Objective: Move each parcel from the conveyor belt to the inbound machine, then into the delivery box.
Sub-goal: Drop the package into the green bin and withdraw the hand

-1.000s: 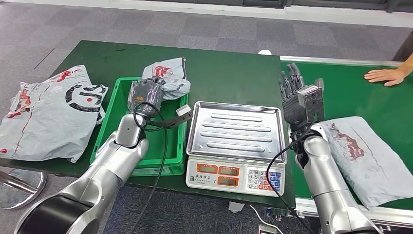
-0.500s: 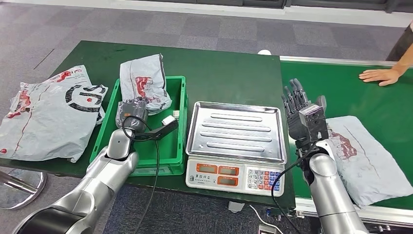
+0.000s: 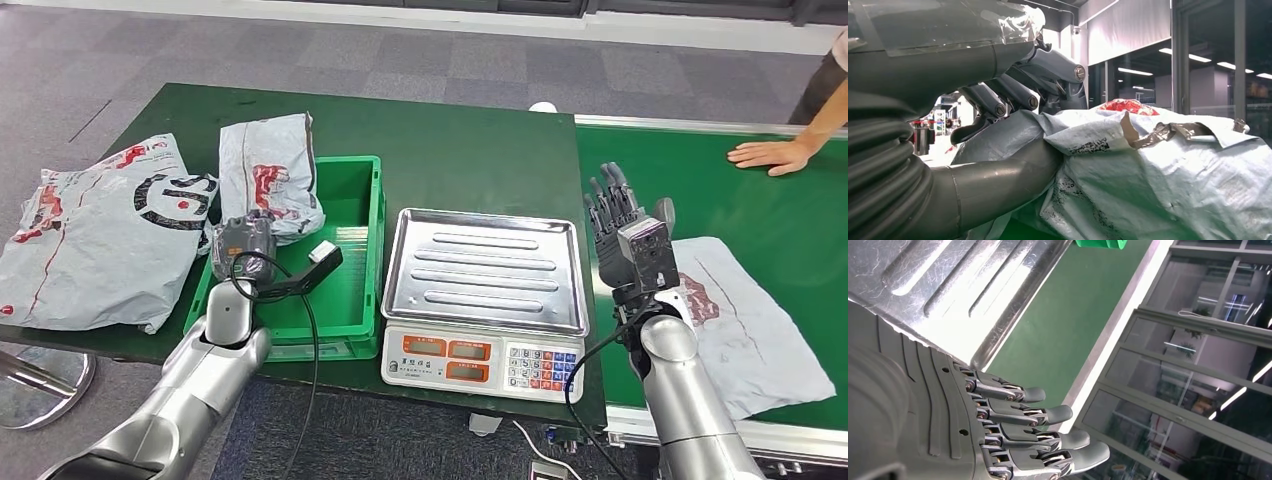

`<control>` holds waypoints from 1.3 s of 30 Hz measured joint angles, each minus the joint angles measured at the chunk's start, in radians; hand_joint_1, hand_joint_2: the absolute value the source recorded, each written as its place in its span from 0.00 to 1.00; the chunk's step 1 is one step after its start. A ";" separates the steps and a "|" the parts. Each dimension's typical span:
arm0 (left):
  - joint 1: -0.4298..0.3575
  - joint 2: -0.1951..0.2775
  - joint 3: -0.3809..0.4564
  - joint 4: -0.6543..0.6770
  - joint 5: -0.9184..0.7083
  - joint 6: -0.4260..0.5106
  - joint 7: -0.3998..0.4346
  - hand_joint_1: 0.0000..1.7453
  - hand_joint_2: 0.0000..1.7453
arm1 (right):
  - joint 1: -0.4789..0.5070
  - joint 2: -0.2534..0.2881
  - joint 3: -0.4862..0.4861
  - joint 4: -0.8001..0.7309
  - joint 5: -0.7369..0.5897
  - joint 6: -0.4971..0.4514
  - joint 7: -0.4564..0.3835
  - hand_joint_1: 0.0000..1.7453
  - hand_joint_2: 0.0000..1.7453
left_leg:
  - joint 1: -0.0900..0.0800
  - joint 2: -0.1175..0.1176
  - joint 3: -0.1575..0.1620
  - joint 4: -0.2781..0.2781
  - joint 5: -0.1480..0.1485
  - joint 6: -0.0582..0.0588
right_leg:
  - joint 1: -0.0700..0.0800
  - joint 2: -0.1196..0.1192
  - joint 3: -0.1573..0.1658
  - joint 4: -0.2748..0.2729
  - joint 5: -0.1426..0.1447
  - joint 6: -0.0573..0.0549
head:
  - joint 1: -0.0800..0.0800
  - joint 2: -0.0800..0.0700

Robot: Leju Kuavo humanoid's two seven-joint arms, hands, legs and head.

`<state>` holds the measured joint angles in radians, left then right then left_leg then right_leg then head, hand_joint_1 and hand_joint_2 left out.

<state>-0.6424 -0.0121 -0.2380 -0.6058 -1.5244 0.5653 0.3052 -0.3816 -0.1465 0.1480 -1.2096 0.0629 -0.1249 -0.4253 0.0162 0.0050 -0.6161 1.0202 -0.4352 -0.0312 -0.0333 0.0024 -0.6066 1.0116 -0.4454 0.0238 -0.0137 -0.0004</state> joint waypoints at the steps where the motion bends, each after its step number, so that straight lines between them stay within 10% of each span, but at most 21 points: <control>1: 0.003 0.001 0.000 -0.005 0.000 0.000 0.000 1.00 1.00 | 0.000 0.000 0.000 0.000 0.000 0.000 0.000 0.00 0.00 | 0.000 0.000 0.000 0.000 0.000 0.000 | 0.000 0.000 0.000 0.000 0.000 0.000 | 0.000 0.000; 6: 0.014 0.007 0.000 -0.026 0.000 0.000 0.000 1.00 1.00 | 0.000 0.000 0.000 0.003 0.000 0.000 0.000 0.00 0.00 | 0.000 0.000 0.000 0.000 0.000 0.000 | 0.000 0.000 0.000 0.000 0.000 0.000 | 0.000 0.000; 10: 0.019 0.008 0.001 -0.034 0.001 0.006 -0.008 0.00 1.00 | 0.000 0.000 0.000 0.004 0.000 0.000 0.001 0.00 0.00 | 0.000 0.000 0.000 0.000 0.000 0.000 | 0.000 0.000 0.000 0.000 0.000 0.000 | 0.000 0.000; 21: -0.015 -0.040 0.045 -0.146 0.601 0.045 -0.514 0.00 1.00 | -0.044 -0.010 0.000 0.059 -0.026 -0.034 0.028 0.00 0.00 | 0.000 -0.001 0.000 0.001 0.000 0.000 | 0.000 -0.002 0.001 0.000 0.000 0.000 | 0.000 0.000; 39: -0.071 -0.138 0.046 -0.210 0.759 0.021 -0.552 0.00 1.00 | -0.074 0.031 0.000 0.209 0.070 -0.098 0.023 0.00 0.00 | 0.000 -0.002 0.000 0.001 0.001 0.000 | 0.000 -0.002 0.001 0.000 0.000 0.001 | 0.000 0.000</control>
<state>-0.7139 -0.1503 -0.1919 -0.8156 -0.7657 0.5867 -0.2468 -0.4553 -0.1158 0.1484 -1.0003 0.1327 -0.2234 -0.4023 0.0161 0.0027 -0.6165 1.0207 -0.4346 -0.0308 -0.0333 0.0001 -0.6055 1.0115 -0.4450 0.0243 -0.0135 -0.0003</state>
